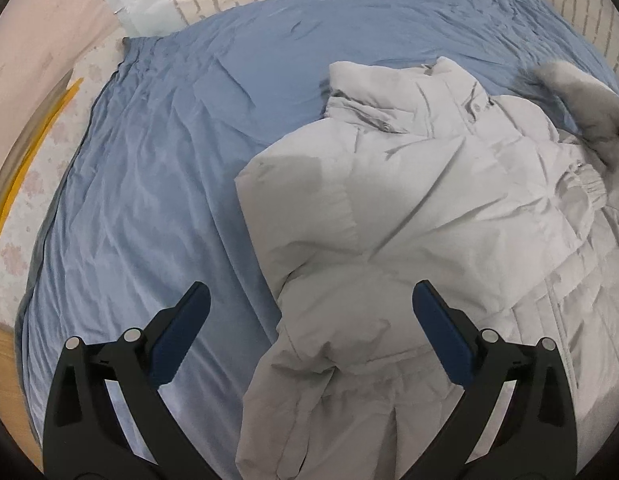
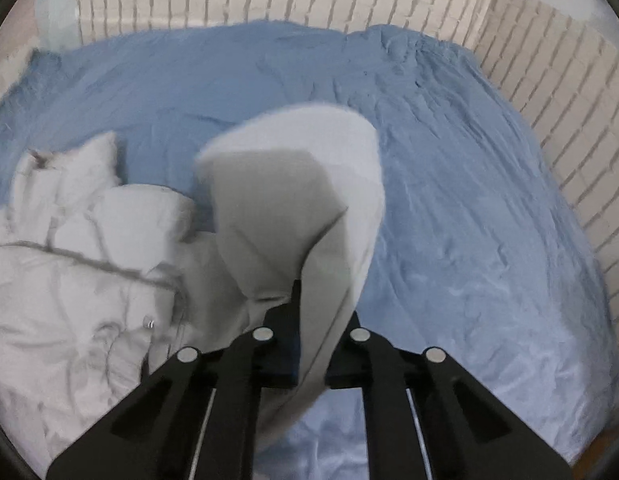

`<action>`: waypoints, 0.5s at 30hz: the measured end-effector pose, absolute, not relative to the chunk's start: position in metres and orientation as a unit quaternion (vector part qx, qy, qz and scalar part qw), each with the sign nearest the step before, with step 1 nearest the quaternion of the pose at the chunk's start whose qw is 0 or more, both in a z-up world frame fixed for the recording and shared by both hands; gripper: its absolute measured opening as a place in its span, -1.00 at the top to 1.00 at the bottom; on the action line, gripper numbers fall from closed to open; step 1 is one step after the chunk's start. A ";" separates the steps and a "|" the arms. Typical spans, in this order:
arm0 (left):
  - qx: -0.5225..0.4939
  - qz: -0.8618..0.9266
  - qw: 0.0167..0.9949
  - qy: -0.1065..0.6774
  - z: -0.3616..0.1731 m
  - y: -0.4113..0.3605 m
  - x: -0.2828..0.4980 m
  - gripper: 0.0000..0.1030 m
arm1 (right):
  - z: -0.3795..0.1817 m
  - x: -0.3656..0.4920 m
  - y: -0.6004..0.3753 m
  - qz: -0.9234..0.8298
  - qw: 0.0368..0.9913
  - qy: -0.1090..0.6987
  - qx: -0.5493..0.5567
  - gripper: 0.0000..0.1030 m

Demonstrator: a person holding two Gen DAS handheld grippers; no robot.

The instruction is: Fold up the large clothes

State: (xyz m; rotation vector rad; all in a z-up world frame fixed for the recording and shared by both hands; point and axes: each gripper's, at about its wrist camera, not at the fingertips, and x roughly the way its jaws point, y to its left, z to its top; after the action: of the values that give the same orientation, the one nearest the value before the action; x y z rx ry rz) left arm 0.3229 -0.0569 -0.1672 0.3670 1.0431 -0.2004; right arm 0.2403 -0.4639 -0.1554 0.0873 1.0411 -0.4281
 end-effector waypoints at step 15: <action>0.177 -0.080 0.856 0.479 -0.142 -0.033 0.316 -0.94 | -0.141 0.210 -0.285 0.006 0.880 0.473 -0.036 0.84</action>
State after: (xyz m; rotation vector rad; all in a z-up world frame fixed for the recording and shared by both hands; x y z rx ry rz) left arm 0.3155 -0.0328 -0.1419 0.3712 1.0066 -0.1672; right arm 0.2105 -0.2847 -0.1410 -0.0759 0.9867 0.0134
